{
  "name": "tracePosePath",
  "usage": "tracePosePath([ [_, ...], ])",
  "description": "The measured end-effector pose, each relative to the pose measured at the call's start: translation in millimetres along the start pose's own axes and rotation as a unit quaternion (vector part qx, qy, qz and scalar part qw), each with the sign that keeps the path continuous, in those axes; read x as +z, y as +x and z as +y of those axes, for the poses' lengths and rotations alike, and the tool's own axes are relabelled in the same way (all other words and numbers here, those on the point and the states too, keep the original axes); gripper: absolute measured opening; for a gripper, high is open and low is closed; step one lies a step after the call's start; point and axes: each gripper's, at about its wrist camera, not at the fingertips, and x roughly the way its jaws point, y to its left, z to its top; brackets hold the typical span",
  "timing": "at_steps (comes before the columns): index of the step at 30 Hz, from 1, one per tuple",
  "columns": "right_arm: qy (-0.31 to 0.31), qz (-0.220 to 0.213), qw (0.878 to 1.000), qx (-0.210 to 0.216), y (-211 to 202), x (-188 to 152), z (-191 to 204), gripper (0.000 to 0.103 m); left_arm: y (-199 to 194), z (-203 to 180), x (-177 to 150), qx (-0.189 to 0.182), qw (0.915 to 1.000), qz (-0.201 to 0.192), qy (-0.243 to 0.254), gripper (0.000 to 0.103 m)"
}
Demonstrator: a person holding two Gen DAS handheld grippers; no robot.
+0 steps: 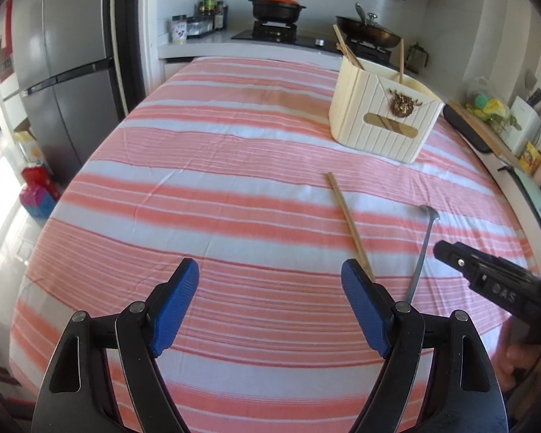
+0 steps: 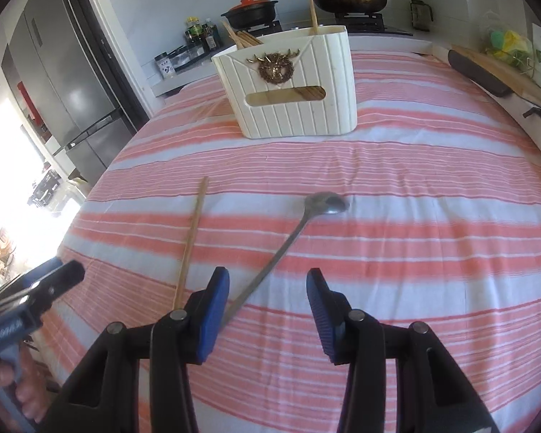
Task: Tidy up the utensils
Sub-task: 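Move both open tools back over the last chopstick and steel spoon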
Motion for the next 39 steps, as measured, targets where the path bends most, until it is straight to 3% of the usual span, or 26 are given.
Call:
tracePosePath([
  [6, -0.038, 0.019, 0.995, -0.092, 42, 7, 18, 0.045, -1, -4, -5, -0.001, 1.0000, -0.001, 0.010, 0.083],
  [10, -0.071, 0.009, 0.988, -0.136, 34, -2, 15, 0.043, -1, -4, -10, -0.001, 0.9999, 0.003, 0.014, 0.083],
  [22, -0.037, -0.006, 0.984, -0.177, -13, -34, -55, 0.043, 15, -11, -20, -0.013, 0.9997, 0.019, 0.009, 0.083],
  [28, -0.013, -0.012, 0.988, -0.157, -16, -30, -66, 0.043, 12, -8, -21, -0.007, 0.9998, 0.015, 0.010, 0.083],
  [33, 0.009, -0.019, 0.993, -0.120, -22, -34, -63, 0.045, 19, -13, -19, -0.025, 0.9993, 0.029, 0.001, 0.083],
  [36, -0.032, -0.013, 0.989, -0.143, -15, -36, -47, 0.045, 25, -33, -15, -0.042, 0.9985, 0.029, 0.018, 0.083],
  [39, -0.029, -0.011, 0.988, -0.151, -12, -39, -50, 0.045, 34, -58, -15, -0.047, 0.9974, 0.032, 0.043, 0.083],
])
